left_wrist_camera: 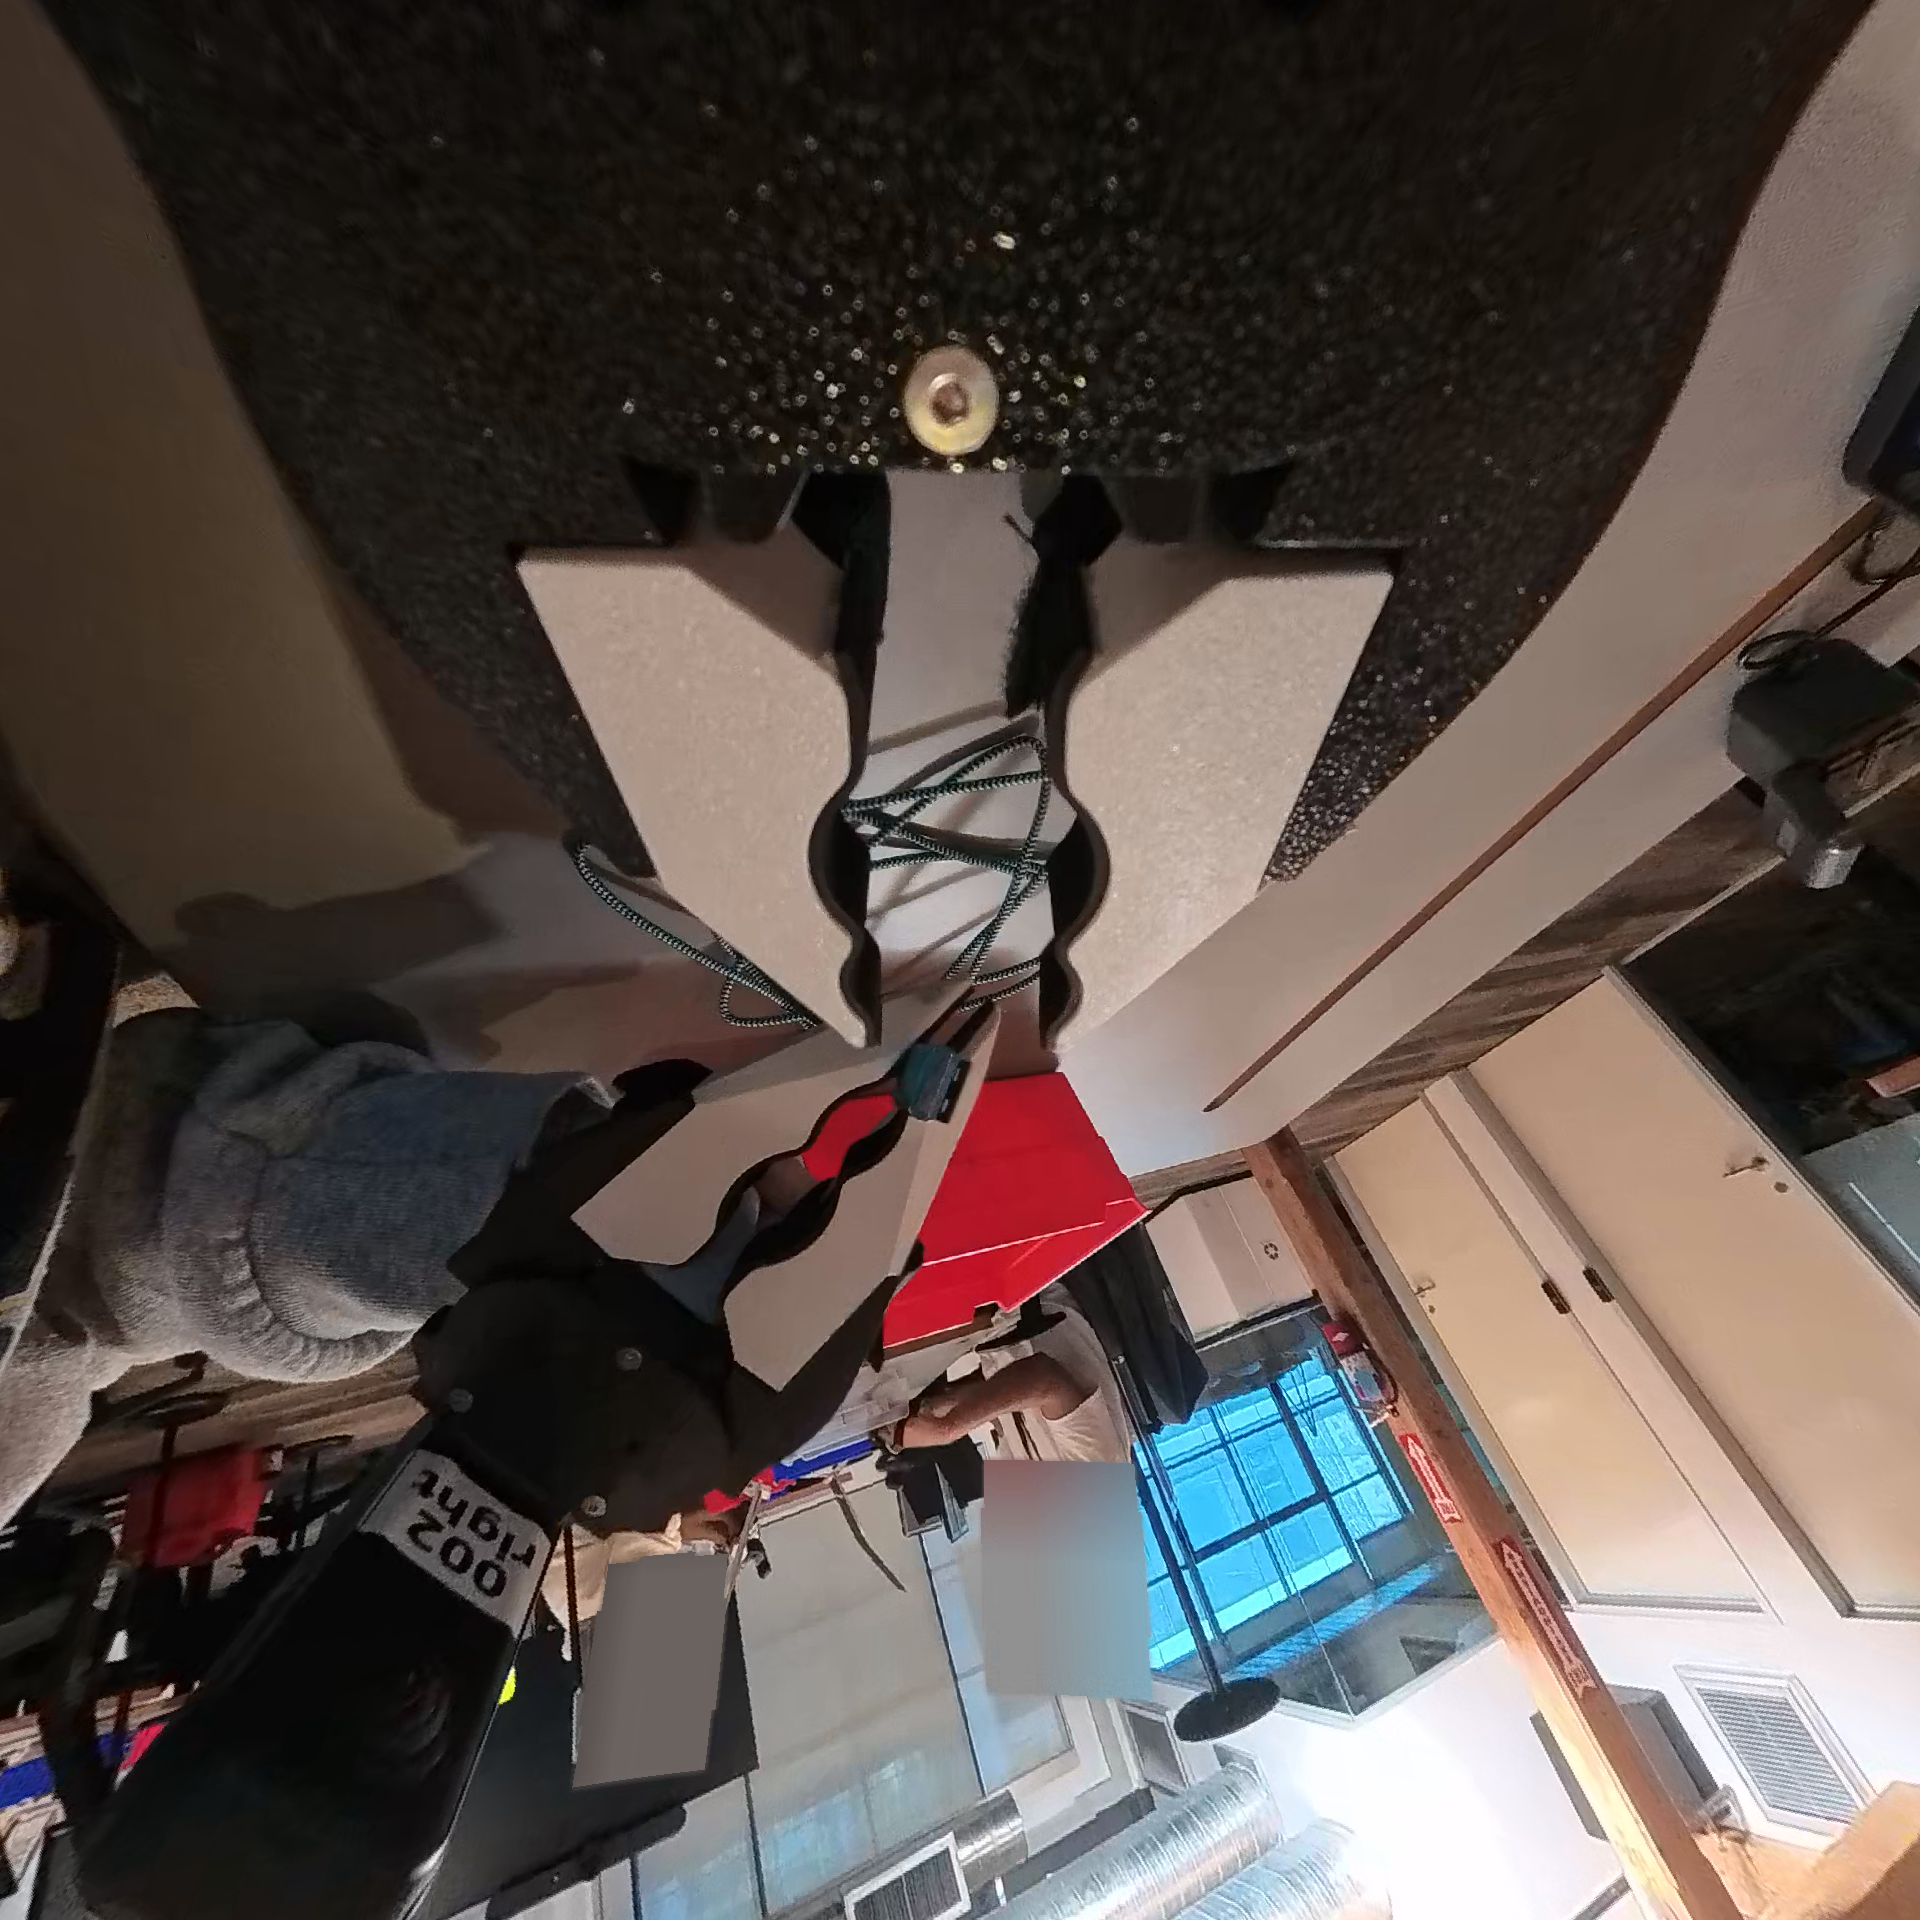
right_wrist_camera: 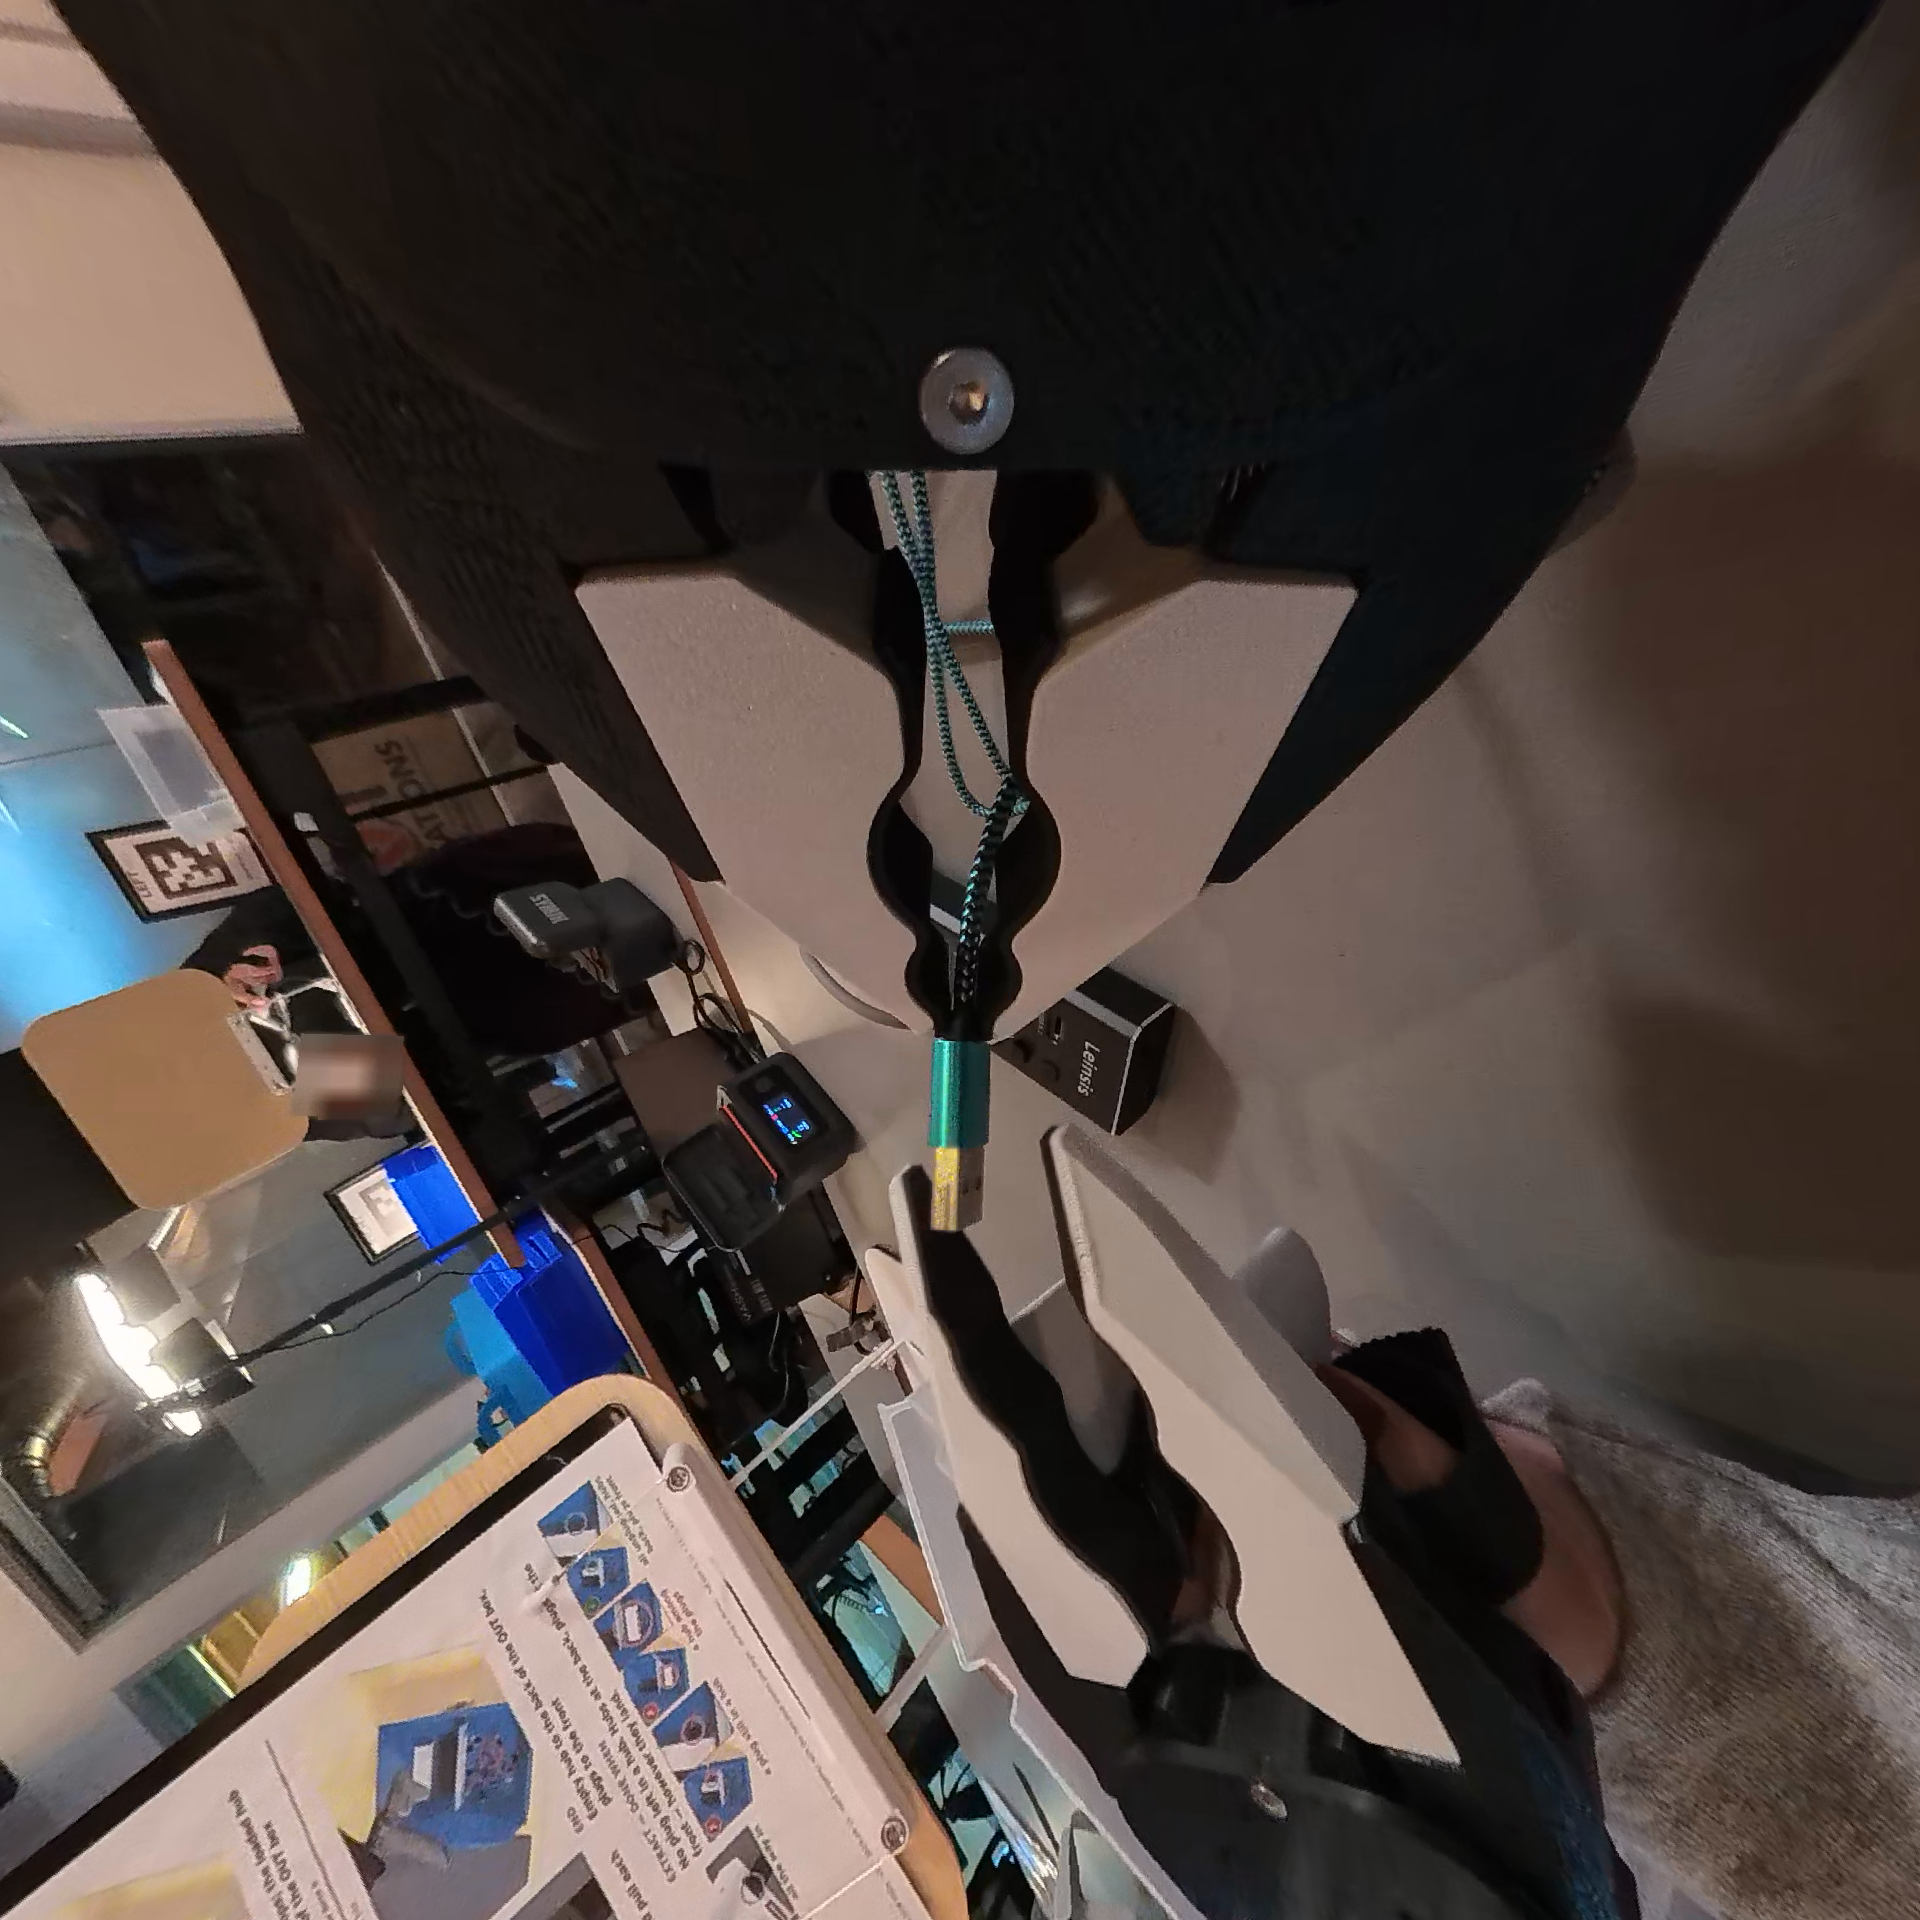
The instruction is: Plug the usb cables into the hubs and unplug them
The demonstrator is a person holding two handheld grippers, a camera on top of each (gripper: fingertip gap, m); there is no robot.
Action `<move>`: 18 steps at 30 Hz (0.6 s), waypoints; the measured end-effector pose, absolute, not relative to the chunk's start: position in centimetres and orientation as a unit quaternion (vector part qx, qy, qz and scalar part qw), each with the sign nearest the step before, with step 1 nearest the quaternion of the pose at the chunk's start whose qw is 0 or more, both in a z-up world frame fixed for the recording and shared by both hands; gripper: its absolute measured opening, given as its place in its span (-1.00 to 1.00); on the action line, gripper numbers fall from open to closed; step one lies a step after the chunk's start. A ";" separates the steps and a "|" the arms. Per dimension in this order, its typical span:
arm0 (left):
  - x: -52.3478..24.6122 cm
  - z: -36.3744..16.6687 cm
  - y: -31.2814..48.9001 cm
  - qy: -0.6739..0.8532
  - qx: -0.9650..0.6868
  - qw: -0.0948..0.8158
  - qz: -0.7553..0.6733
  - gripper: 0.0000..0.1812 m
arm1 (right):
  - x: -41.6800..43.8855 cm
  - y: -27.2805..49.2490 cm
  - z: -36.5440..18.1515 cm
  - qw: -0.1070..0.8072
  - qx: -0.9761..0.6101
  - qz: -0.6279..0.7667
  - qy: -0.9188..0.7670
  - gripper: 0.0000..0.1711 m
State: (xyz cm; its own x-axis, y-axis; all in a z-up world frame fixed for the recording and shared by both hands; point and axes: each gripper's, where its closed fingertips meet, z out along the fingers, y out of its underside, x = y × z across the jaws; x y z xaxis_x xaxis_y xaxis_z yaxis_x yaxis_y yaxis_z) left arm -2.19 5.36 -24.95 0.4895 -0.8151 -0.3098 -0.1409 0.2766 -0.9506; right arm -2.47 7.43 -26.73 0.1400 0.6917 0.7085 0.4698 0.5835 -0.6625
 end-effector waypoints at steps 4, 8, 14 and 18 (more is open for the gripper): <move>-2.2 -24.9 5.3 0.437 -0.543 0.670 -0.256 -0.70 | -2.5 7.4 -27.0 0.605 -0.447 0.092 -0.652 -0.97; -2.0 -25.2 5.4 0.436 -0.547 0.663 -0.266 -0.73 | -2.6 7.3 -27.2 0.602 -0.444 0.092 -0.657 -0.97; -1.4 -25.9 4.9 0.469 -0.536 0.659 -0.242 -0.91 | -2.6 7.3 -27.9 0.592 -0.436 0.068 -0.674 -0.98; -1.1 -26.6 5.0 0.480 -0.551 0.639 -0.242 -0.95 | -2.3 7.6 -28.5 0.586 -0.433 0.042 -0.684 -0.97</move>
